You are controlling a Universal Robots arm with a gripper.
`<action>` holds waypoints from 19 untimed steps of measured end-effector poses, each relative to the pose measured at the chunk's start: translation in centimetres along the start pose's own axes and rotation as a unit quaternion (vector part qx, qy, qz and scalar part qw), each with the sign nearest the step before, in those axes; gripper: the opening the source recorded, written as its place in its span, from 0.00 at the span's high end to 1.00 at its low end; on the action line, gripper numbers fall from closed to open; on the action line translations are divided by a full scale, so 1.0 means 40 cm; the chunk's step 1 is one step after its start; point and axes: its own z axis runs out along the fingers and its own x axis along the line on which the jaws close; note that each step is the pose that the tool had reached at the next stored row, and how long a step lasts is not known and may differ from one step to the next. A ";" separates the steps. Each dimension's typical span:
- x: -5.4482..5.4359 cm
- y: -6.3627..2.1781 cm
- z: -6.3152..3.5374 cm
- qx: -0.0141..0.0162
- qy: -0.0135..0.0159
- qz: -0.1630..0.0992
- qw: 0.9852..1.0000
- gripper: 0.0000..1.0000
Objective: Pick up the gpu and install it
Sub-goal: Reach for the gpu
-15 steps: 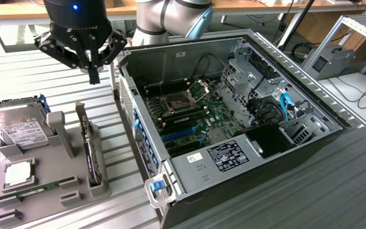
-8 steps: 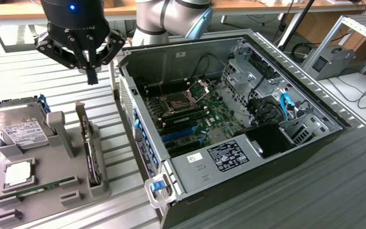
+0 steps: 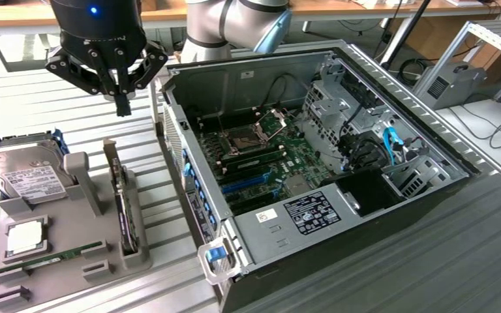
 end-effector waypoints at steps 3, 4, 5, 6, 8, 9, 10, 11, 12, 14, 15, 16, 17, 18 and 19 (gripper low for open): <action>0.003 0.000 0.000 0.000 0.000 0.000 1.000 0.89; 0.004 0.000 0.000 0.000 0.000 0.000 1.000 0.89; 0.005 0.000 0.000 0.000 0.000 0.000 1.000 0.89; 0.007 -0.001 0.000 0.000 0.000 0.000 1.000 0.89; 0.011 -0.001 0.000 0.000 0.000 0.000 1.000 0.89; 0.012 -0.001 0.000 0.000 0.000 0.000 1.000 0.89; 0.013 -0.001 0.000 0.000 0.000 0.000 1.000 0.89; 0.014 -0.001 0.000 0.000 0.000 0.000 1.000 0.89; 0.015 -0.001 0.000 0.000 0.000 0.000 1.000 0.89; 0.017 -0.001 0.000 0.000 0.000 0.000 1.000 0.89; 0.019 -0.001 0.000 0.000 0.000 0.000 1.000 0.89; 0.019 -0.001 0.000 0.000 0.000 0.000 1.000 0.89; 0.021 -0.002 0.000 0.000 0.000 0.000 1.000 0.89; 0.022 -0.002 0.000 0.000 0.000 0.000 1.000 0.89; 0.023 -0.002 0.000 0.000 0.000 0.000 1.000 0.89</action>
